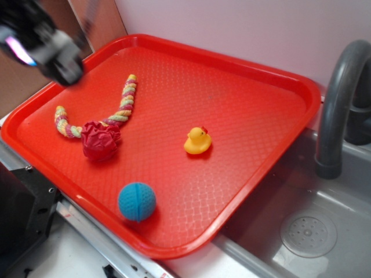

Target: Grab the blue ball.

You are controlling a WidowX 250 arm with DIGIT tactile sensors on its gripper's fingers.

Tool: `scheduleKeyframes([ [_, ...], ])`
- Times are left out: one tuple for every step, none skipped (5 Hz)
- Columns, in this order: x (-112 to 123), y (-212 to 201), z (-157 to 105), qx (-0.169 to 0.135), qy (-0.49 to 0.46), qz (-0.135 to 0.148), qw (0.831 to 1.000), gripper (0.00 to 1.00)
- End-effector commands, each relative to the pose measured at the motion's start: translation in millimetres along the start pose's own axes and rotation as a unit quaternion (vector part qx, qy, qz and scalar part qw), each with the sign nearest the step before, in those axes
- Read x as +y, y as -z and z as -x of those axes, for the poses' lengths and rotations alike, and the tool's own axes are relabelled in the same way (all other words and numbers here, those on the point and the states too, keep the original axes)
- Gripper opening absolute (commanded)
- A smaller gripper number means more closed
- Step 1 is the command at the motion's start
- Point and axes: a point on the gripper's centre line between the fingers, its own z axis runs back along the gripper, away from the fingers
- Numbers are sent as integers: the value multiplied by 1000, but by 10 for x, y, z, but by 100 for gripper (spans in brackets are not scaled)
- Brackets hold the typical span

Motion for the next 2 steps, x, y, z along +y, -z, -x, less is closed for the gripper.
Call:
scheduleKeyframes([
  [-308,519,5,36,81,75,993,100],
  [-318,811,17,77,84,51,992,100],
])
